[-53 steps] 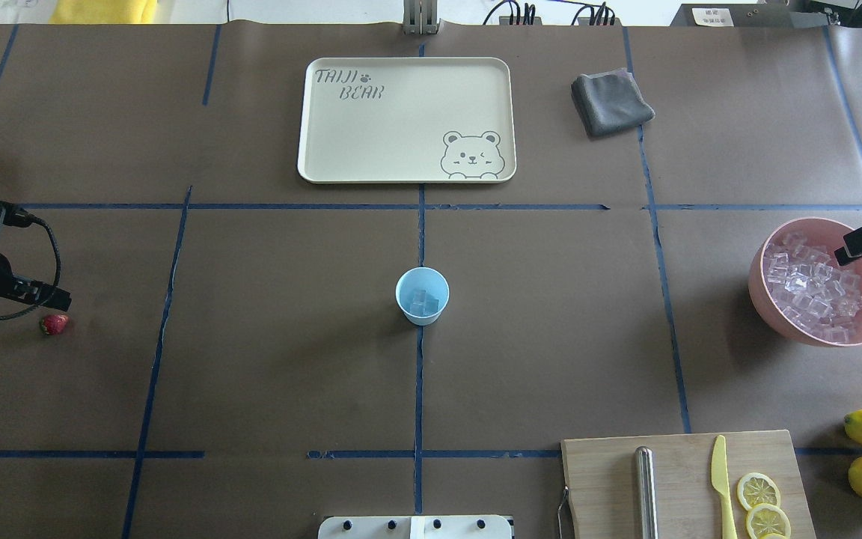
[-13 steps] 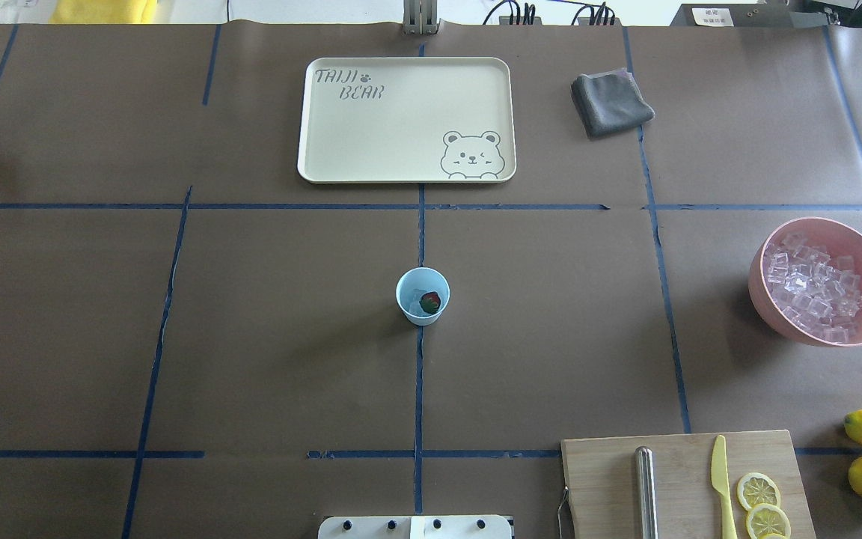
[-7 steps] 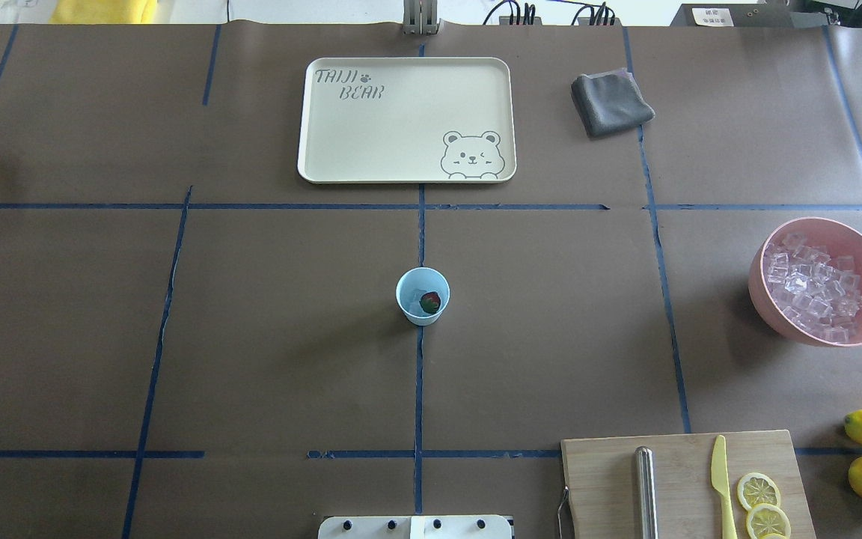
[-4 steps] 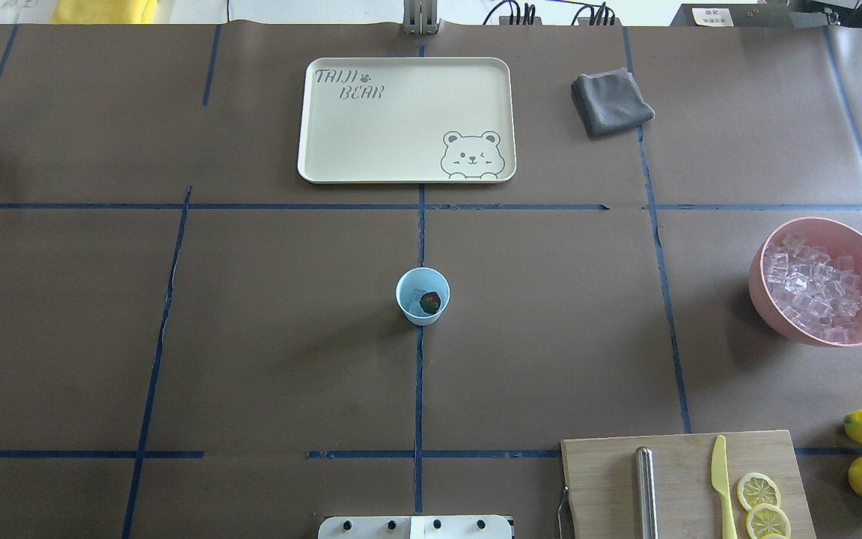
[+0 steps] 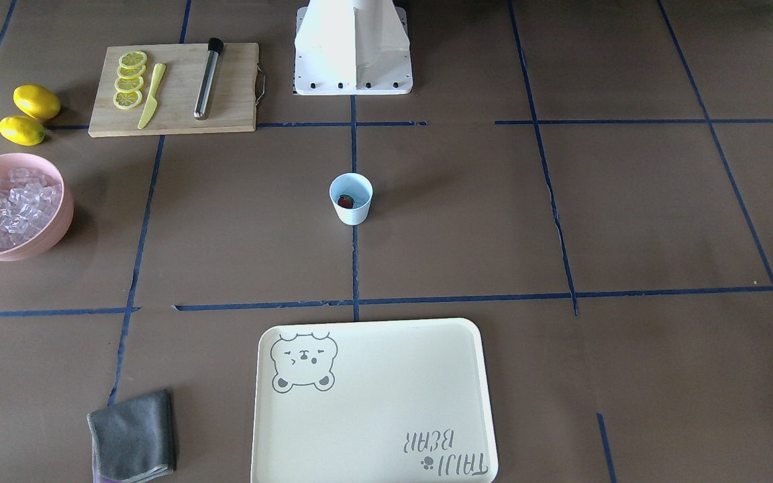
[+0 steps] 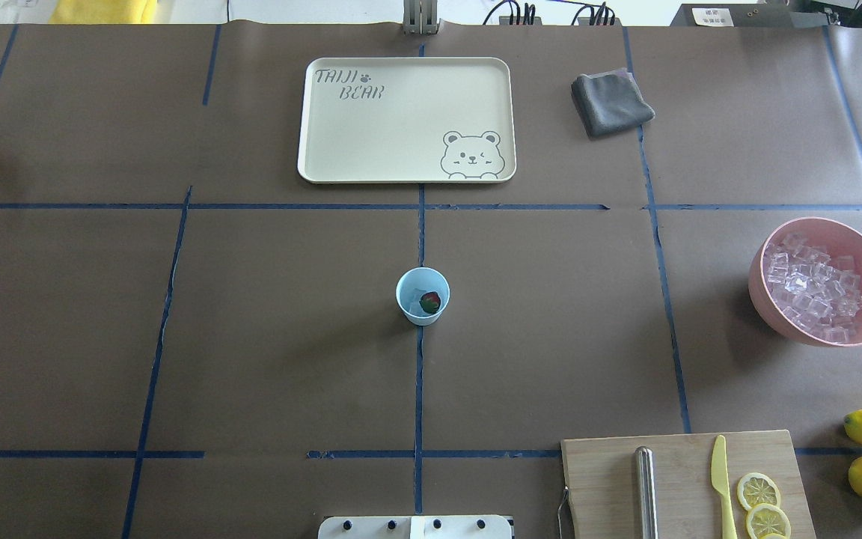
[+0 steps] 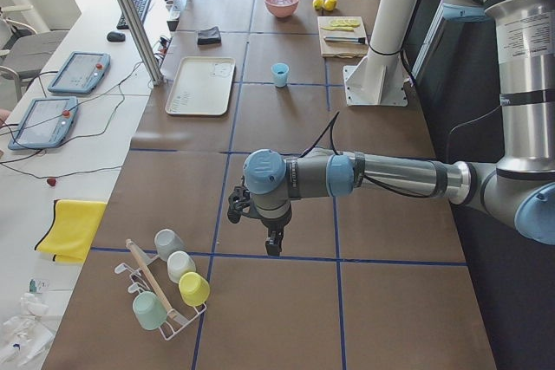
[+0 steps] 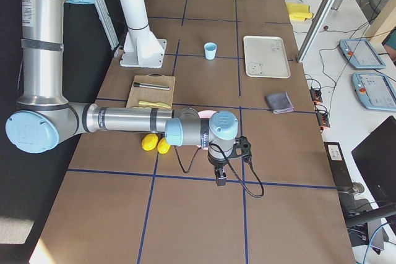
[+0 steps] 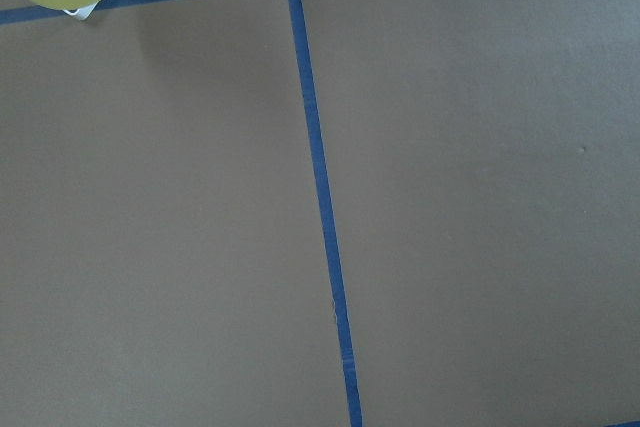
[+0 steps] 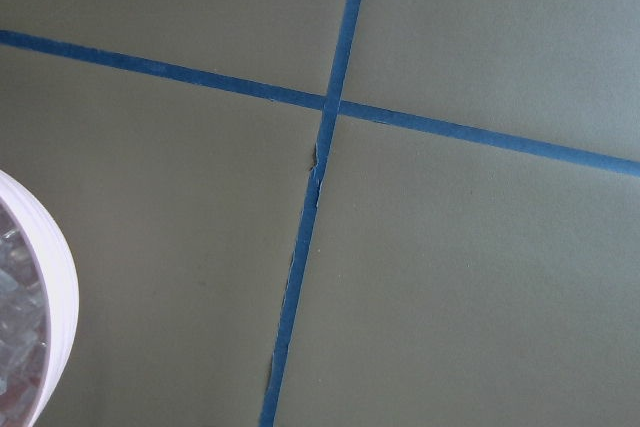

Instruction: Put ice and strawberries in cup

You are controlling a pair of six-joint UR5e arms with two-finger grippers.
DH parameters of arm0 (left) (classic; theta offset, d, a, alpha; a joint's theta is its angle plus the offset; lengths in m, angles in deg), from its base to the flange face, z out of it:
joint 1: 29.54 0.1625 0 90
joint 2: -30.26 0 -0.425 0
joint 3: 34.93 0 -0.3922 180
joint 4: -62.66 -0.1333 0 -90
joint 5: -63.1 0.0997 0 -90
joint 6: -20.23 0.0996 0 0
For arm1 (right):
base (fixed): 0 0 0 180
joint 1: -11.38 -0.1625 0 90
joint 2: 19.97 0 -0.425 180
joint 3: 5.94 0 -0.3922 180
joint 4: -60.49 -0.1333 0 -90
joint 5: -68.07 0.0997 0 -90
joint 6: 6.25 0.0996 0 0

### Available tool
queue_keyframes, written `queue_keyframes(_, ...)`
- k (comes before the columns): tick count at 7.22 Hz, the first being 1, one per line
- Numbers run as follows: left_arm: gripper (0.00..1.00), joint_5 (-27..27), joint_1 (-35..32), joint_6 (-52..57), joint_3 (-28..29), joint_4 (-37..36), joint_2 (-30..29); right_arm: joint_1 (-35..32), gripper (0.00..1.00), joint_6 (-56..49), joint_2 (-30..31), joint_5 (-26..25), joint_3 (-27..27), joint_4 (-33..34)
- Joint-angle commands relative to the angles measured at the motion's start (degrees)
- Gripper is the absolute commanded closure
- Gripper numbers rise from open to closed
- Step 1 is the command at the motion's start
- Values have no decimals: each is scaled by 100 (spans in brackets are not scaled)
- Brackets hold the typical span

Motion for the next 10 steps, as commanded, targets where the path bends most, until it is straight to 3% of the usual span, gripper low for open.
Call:
queue_keyframes(1, 0, 1, 8, -21, 47, 4, 4, 0, 0, 17, 29, 35, 70, 1)
queue_keyframes(4, 0, 36, 25, 14, 222, -22, -313, -9, 0, 34, -24, 106, 279, 19)
queue_keyframes(5, 0, 36, 34, 49, 302, 4, -339, -70, 0, 35, 11, 97, 629, 341)
queue_keyframes(7, 0, 27, 25, 23, -171, -66, -68, -175, 0, 26, 108, 88, 1411, 1586)
queue_keyframes(9, 0, -8, 8, -29, -225, -101, 4, -18, 0, 34, 4, 62, 768, 1698)
queue_keyframes(10, 0, -16, 8, -21, -155, -101, 21, -17, 0, 35, -102, 114, 791, 1706)
